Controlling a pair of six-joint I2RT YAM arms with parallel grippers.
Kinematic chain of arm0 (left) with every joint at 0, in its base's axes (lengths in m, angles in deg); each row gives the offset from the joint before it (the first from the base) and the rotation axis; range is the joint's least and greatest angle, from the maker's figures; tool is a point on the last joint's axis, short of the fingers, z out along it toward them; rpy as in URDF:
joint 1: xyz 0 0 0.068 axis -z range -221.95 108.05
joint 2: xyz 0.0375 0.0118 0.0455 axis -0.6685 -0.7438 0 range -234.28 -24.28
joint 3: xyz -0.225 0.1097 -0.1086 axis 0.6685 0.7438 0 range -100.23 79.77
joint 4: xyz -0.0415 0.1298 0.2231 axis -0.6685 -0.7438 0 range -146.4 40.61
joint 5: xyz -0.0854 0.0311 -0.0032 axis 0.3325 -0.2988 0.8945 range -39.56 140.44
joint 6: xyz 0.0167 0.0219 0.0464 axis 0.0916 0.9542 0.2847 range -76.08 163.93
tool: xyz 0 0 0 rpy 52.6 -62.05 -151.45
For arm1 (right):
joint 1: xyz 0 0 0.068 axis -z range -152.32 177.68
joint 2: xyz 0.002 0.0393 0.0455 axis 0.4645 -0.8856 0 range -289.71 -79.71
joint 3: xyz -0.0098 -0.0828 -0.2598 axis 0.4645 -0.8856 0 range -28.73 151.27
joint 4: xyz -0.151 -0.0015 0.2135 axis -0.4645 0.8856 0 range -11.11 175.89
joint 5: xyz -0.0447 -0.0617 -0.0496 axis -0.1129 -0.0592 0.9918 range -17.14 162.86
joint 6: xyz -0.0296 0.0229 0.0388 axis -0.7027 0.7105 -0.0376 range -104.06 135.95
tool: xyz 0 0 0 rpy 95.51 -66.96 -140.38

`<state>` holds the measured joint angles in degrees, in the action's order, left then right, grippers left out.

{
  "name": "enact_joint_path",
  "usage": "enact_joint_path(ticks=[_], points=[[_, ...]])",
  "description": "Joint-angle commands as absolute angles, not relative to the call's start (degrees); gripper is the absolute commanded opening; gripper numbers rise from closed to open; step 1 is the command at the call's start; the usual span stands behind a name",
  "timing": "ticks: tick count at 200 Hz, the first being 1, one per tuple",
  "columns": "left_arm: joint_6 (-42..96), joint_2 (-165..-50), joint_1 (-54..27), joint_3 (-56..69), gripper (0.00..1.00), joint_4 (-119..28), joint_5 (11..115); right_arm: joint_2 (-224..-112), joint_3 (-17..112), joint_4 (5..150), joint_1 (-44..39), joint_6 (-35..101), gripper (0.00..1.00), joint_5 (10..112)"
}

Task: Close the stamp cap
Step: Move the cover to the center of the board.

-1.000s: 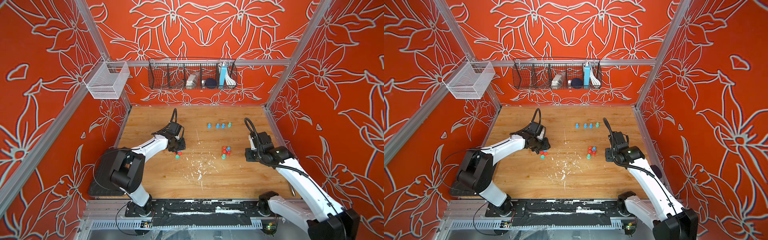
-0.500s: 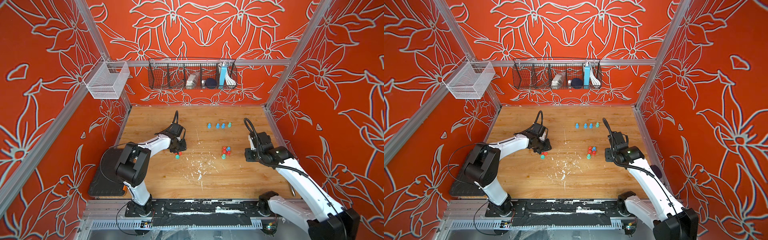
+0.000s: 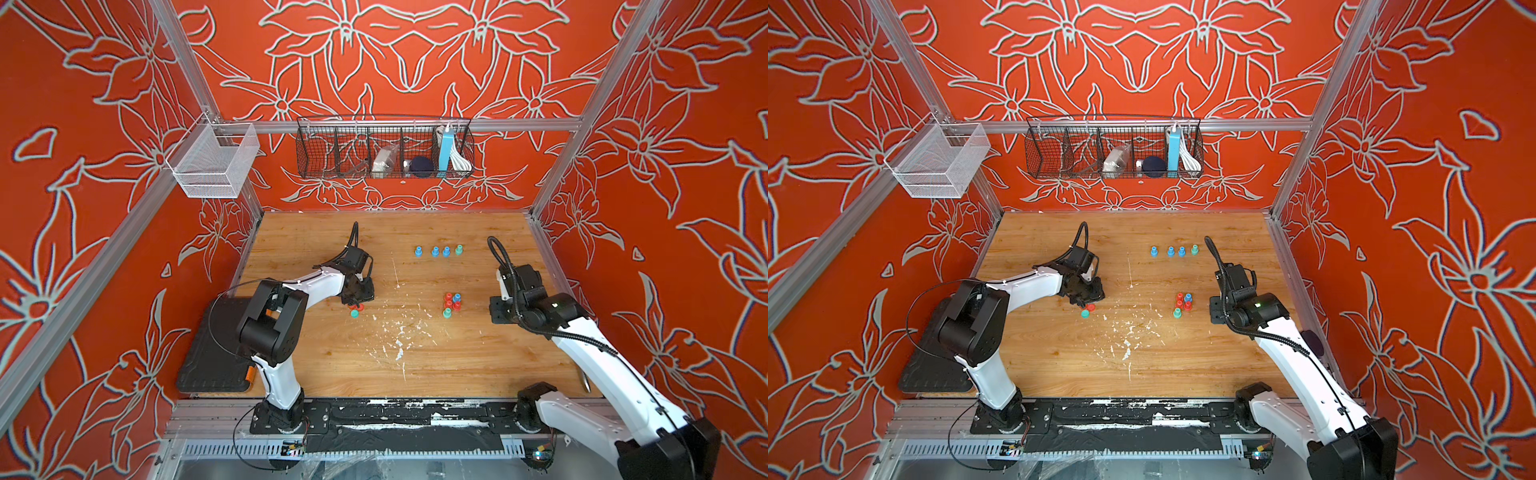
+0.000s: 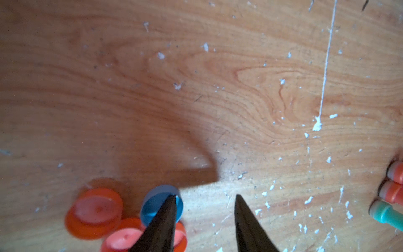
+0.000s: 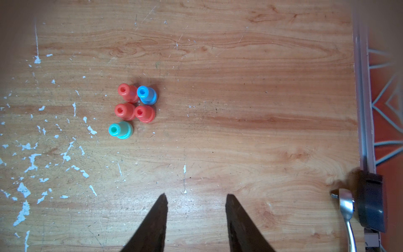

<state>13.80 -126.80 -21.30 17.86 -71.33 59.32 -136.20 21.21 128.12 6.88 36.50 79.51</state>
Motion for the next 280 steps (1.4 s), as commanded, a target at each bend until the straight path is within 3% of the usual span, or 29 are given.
enact_joint_path(ticks=[1,111,182,280], points=[[13.18,-127.86,-21.14,16.81,0.44,-71.46,58.66,-135.50,20.27,127.94,6.38,37.83,0.46,81.10],[11.09,-132.24,-14.92,14.42,0.44,-71.19,59.67,-134.43,20.14,127.88,5.97,38.09,0.47,81.65],[8.31,-138.22,-7.77,4.57,0.44,-72.34,59.67,-134.37,20.15,128.00,5.62,38.16,0.47,82.08],[10.36,-138.61,-7.22,-2.52,0.44,-77.23,58.47,-134.60,20.14,127.86,5.44,38.18,0.47,82.44]])
